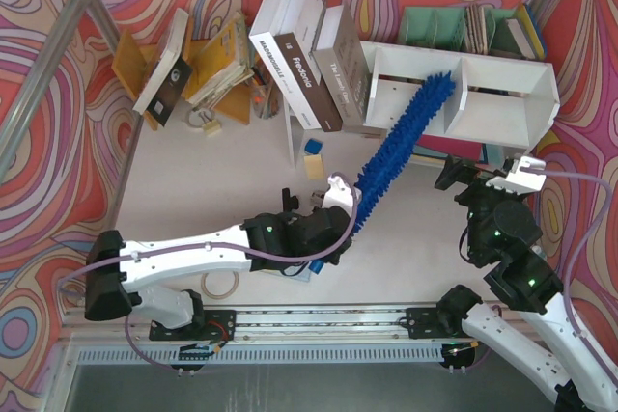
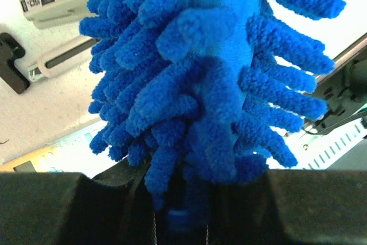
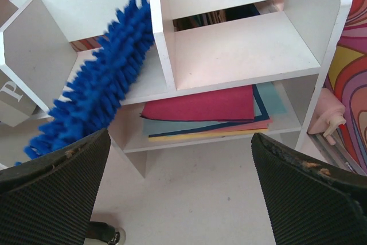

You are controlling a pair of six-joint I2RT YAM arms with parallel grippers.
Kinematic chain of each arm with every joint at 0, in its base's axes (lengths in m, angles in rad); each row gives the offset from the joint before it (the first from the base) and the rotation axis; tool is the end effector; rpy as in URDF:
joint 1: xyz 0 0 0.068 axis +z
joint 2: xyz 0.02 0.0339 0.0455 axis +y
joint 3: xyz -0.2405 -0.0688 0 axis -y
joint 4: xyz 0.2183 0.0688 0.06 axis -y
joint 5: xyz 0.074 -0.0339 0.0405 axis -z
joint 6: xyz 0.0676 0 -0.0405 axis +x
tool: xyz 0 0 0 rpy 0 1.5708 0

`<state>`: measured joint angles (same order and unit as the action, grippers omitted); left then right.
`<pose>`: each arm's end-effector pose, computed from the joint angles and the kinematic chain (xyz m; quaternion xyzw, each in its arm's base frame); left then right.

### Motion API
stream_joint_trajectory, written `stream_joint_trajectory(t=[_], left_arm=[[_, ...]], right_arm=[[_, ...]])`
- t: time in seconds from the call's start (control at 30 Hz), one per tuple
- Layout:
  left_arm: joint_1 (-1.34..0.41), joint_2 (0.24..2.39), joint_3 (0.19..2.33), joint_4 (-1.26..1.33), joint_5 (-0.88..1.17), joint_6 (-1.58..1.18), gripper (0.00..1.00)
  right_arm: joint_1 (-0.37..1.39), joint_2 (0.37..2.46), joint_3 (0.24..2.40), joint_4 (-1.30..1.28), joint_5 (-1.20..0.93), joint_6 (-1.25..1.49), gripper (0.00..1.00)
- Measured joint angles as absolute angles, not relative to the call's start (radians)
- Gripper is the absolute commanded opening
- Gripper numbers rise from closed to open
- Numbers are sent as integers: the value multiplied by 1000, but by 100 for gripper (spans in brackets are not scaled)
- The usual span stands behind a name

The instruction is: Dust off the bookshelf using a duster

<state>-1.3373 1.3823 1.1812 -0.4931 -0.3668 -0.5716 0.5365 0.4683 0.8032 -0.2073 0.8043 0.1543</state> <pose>0.0944 -0.2923 0.2772 0.2608 0.8548 -0.2450 0.3760 0.1209 0.0153 0.3659 0.1730 0.6526 -0.0094 0.7376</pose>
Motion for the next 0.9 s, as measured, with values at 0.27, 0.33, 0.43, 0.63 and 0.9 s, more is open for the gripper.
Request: stream_joint_trajectory(t=[0.27,0.33,0.43,0.63,0.9], left_arm=[[-1337,1464,1185,-522,-325,-558,0],[-1337,1460,1185,-522,-323,-555,0],[-1337,1451,1188,-522,-323,-545,0],[-1337,1419,1209,-518,-322,-525,0],[-1330,1420,1258,-506,-315,-503,0]], right_arm=[[537,468,803,-207,804,156,99],[537,468,803,-207,804,157,99],[537,468,803,-207,804,157,99],[537,467,803,-207,804,157,99],[537,467,803,-207,804,157,99]])
